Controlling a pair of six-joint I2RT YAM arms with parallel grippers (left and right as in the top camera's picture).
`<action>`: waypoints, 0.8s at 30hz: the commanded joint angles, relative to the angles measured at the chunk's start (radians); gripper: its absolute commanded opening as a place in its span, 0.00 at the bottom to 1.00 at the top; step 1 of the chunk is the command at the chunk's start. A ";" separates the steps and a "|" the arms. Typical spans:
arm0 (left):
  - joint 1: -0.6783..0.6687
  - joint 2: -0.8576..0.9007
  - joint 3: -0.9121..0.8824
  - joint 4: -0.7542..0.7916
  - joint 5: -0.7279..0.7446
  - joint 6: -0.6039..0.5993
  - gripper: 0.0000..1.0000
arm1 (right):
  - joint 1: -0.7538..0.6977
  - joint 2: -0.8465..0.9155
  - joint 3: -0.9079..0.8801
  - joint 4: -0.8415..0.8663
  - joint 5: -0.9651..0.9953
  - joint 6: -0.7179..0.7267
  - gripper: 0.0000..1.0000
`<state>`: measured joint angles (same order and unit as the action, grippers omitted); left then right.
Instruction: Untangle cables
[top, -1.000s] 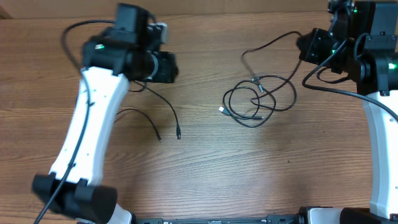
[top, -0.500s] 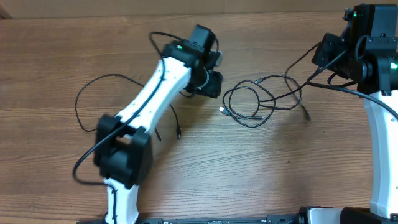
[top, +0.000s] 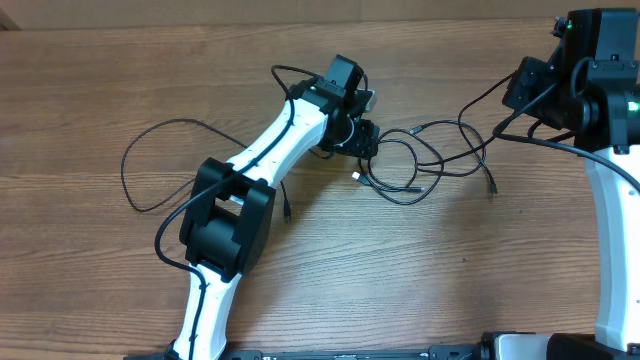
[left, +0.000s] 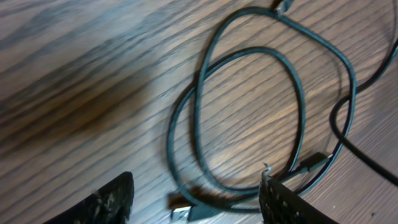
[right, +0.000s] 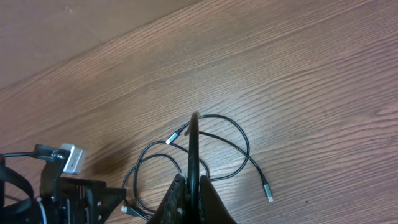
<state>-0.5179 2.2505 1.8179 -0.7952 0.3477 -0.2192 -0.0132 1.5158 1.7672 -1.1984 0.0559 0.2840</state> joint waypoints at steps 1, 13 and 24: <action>-0.024 0.037 -0.004 0.016 -0.006 -0.029 0.64 | -0.005 -0.029 0.019 -0.002 0.011 0.004 0.04; -0.079 0.051 -0.005 0.020 -0.202 -0.057 0.63 | -0.005 -0.029 0.019 -0.002 0.011 0.004 0.04; -0.121 0.051 -0.005 0.034 -0.280 -0.103 0.59 | -0.005 -0.029 0.019 -0.010 0.011 0.004 0.04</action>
<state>-0.6319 2.2932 1.8179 -0.7624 0.1173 -0.2893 -0.0132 1.5158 1.7672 -1.2087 0.0566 0.2844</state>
